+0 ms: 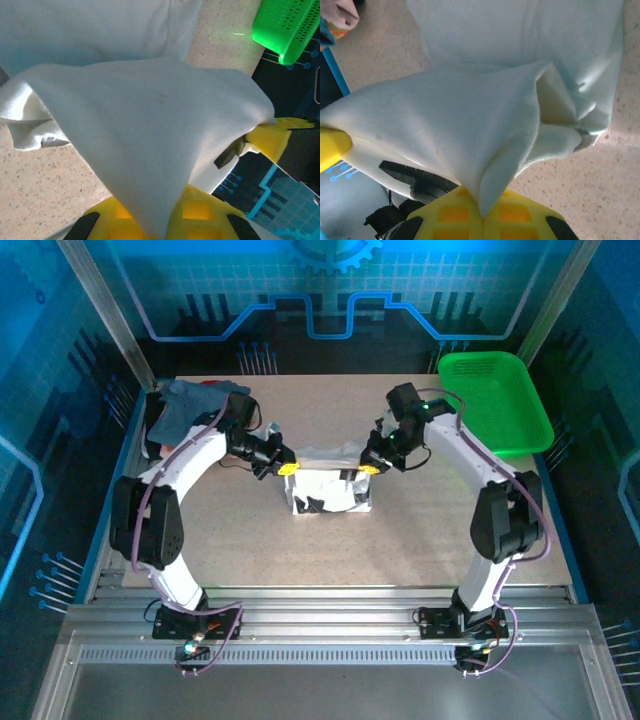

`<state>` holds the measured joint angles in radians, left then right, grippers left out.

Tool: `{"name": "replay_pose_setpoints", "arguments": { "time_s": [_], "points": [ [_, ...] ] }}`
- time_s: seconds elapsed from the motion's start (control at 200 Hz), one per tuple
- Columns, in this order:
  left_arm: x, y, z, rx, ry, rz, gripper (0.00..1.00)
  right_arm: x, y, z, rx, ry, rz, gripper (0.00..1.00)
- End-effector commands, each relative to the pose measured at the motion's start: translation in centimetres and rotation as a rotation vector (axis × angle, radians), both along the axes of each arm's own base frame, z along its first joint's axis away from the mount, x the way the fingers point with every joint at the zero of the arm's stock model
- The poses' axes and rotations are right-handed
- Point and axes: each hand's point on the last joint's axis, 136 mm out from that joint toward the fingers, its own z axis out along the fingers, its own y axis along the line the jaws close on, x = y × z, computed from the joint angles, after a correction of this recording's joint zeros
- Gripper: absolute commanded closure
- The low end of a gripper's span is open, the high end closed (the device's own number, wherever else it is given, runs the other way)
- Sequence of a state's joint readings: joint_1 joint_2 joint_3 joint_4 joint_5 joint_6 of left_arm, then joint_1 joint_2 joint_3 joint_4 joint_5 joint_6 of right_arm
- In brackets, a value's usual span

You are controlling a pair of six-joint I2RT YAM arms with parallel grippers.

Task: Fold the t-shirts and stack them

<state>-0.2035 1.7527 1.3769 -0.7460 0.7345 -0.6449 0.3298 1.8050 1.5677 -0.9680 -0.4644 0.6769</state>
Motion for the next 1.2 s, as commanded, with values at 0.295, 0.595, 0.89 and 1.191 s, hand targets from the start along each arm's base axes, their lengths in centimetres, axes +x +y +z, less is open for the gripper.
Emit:
{"name": "replay_pose_setpoints", "arguments": {
  "time_s": [0.295,0.595,0.89,1.191],
  "points": [
    [5.9,1.0,-3.0,-0.009,0.028,0.012,1.00,4.8,-1.8,-3.9,-0.037,0.097,-0.010,1.00],
    [11.3,1.8,-5.6,-0.027,0.051,0.073,0.66,11.6,-1.6,-7.0,0.063,0.108,-0.095,0.66],
    [18.6,5.0,13.4,-0.104,-0.366,0.224,0.01,18.0,-4.8,8.8,0.169,-0.314,-0.145,0.31],
    [9.4,6.5,14.3,0.093,-0.516,0.127,0.01,5.9,-5.3,8.7,-0.018,-0.411,-0.024,0.18]
  ]
}}
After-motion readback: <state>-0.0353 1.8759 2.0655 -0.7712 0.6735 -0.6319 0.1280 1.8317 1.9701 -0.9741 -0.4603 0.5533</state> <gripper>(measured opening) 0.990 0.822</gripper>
